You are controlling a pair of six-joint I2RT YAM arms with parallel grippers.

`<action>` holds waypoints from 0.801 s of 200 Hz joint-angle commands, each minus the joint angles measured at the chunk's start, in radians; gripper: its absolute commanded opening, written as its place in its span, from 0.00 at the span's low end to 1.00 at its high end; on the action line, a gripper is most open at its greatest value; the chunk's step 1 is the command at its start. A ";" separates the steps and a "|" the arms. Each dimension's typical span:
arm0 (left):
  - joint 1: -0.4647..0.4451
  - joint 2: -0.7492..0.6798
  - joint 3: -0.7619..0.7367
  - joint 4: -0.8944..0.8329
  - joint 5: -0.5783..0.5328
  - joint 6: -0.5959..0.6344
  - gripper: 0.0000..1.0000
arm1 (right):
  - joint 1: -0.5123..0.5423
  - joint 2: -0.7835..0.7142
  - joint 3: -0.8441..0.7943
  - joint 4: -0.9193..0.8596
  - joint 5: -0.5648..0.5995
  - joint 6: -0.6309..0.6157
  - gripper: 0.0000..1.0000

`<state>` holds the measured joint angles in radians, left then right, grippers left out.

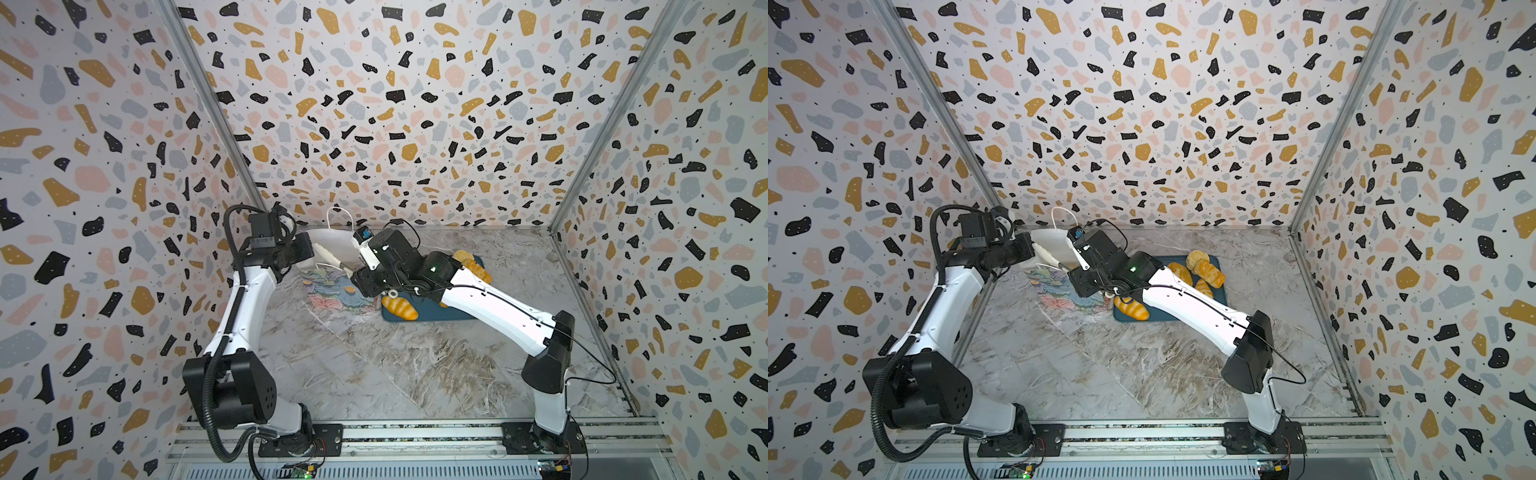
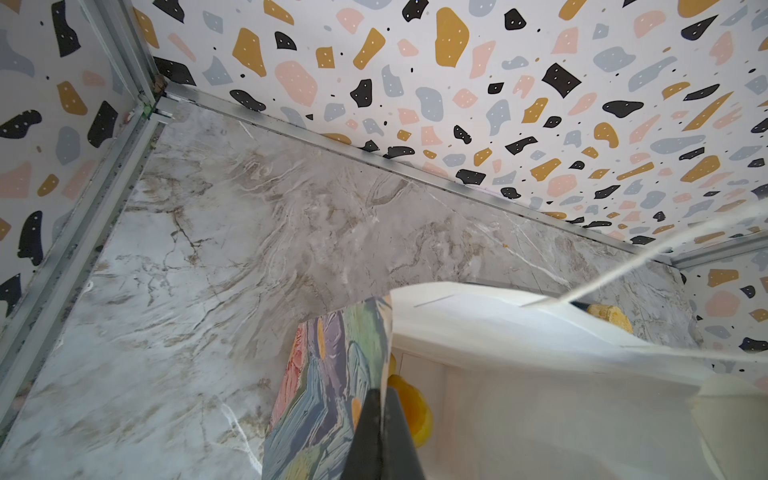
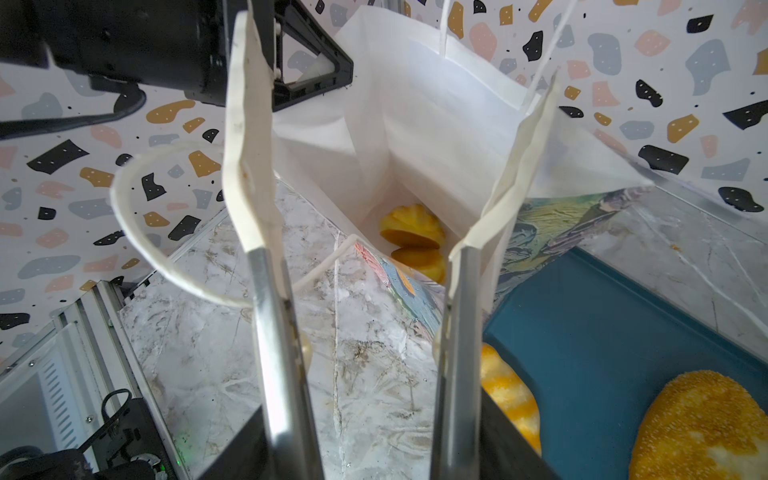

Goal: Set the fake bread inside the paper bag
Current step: 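Open the tongs to drop the striped roll into the bag, then swing the empty tongs back over the teal tray with the right gripper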

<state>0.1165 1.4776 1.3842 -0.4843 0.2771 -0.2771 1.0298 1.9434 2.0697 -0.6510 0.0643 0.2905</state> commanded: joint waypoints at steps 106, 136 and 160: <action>-0.001 0.005 0.021 0.003 0.003 0.009 0.00 | 0.009 -0.343 -0.273 0.071 0.122 -0.028 0.63; -0.001 0.018 0.036 -0.002 0.010 0.019 0.00 | 0.006 -0.400 -0.353 0.074 0.128 -0.041 0.64; -0.001 0.017 0.042 -0.008 -0.002 0.028 0.00 | 0.003 -0.436 -0.395 0.071 0.134 -0.063 0.64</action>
<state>0.1165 1.4849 1.3903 -0.4877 0.2790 -0.2726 1.0351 1.5696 1.6978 -0.6136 0.1749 0.2596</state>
